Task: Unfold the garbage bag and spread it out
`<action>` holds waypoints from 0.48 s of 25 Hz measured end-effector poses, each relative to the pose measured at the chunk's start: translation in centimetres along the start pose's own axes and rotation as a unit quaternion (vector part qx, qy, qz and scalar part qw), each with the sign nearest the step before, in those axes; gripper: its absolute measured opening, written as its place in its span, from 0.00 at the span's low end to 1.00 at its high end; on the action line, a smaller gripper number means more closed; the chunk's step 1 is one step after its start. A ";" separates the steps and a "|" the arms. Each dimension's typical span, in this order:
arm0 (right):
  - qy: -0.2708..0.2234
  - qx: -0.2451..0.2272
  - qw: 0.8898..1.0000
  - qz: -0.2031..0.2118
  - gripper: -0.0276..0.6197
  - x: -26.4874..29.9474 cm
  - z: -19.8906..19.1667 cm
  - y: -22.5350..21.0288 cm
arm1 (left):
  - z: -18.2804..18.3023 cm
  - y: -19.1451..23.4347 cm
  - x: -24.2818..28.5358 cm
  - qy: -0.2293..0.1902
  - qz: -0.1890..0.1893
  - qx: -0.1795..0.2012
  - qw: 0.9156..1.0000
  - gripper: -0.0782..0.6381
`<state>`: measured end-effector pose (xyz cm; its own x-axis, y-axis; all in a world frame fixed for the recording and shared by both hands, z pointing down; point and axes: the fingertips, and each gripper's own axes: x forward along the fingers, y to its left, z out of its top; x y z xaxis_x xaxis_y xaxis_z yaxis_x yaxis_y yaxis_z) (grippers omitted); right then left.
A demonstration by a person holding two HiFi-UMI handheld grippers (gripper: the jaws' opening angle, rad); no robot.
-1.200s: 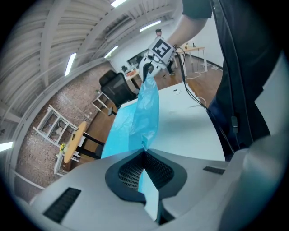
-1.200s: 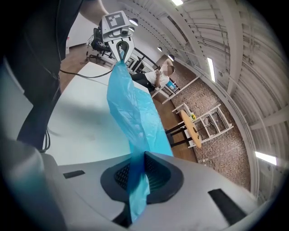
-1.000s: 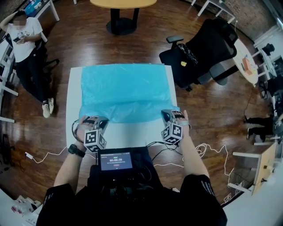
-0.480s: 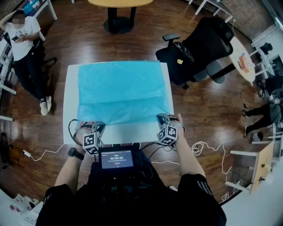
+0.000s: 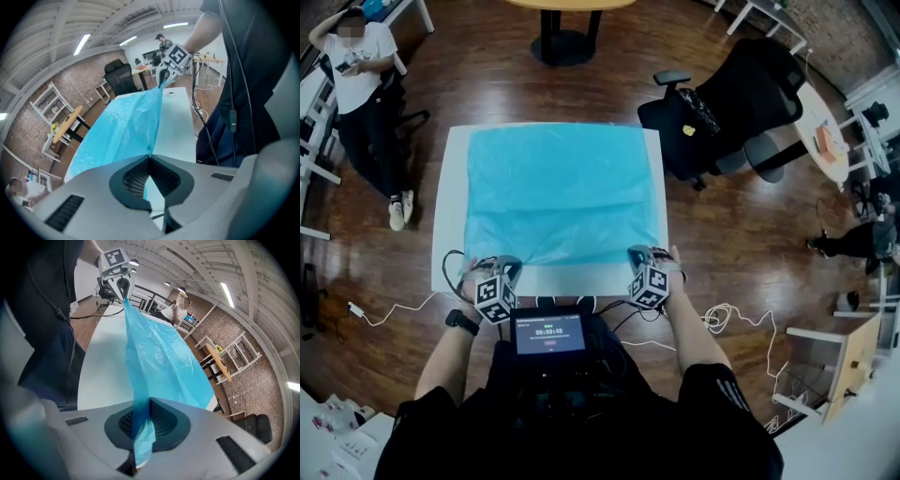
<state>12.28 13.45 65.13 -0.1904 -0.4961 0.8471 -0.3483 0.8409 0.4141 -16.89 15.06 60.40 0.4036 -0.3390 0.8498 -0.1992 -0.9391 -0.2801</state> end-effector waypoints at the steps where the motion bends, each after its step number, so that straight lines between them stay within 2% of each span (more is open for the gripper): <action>1: 0.000 0.001 1.000 0.004 0.08 0.1 -0.1 0.3 | -0.2 -0.3 0.2 0.002 -0.002 -0.004 1.000 0.11; 12: 0.013 0.010 0.998 0.052 0.08 2.2 -1.5 2.9 | -2.5 -2.3 2.8 0.042 -0.023 -0.032 0.998 0.11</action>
<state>12.23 15.17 68.70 -0.2023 -0.3996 0.8941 -0.3459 0.8833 0.3165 -17.54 16.45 64.52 0.3380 -0.2866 0.8965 -0.2391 -0.9474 -0.2127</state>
